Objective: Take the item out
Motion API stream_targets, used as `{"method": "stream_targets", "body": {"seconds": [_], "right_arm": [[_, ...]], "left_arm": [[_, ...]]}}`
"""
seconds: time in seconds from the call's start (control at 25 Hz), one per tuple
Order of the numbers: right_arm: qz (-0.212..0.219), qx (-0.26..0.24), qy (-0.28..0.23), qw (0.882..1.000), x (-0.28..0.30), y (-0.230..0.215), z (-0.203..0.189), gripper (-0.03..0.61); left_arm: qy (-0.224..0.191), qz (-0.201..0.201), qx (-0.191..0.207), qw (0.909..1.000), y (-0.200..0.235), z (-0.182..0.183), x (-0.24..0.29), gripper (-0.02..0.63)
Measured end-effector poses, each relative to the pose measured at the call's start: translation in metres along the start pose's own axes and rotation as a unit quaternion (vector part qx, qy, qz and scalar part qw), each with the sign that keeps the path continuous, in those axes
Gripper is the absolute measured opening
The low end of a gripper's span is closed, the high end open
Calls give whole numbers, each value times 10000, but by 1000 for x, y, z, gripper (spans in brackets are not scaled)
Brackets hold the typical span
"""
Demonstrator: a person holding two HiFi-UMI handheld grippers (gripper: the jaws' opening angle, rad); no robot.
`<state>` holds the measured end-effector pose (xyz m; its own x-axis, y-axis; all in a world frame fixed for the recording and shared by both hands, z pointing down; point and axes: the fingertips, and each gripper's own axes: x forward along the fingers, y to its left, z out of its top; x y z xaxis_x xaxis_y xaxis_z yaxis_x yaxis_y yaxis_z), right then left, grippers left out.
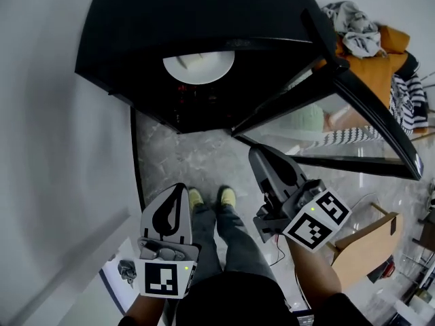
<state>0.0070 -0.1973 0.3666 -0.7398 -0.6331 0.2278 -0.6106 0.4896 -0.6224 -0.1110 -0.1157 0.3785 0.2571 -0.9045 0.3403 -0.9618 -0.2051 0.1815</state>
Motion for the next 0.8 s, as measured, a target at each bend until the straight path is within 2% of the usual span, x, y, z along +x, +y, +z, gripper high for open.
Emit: {"method": "stream_targets", "body": {"seconds": [0.24,0.48,0.8], "right_arm": [[17,231,-227,9995,36,-14,-7,6],[-36,627,-432,9971,68,-19,-6,12],[14,1267,-575,9903,103,-30,3,89]], "left_arm": [[95,98,-71,9999,15,-22,14,9],[186,67,-93,9998,19,-28,18,9],[284,55,-201,9994,23,-38,22,9]]}}
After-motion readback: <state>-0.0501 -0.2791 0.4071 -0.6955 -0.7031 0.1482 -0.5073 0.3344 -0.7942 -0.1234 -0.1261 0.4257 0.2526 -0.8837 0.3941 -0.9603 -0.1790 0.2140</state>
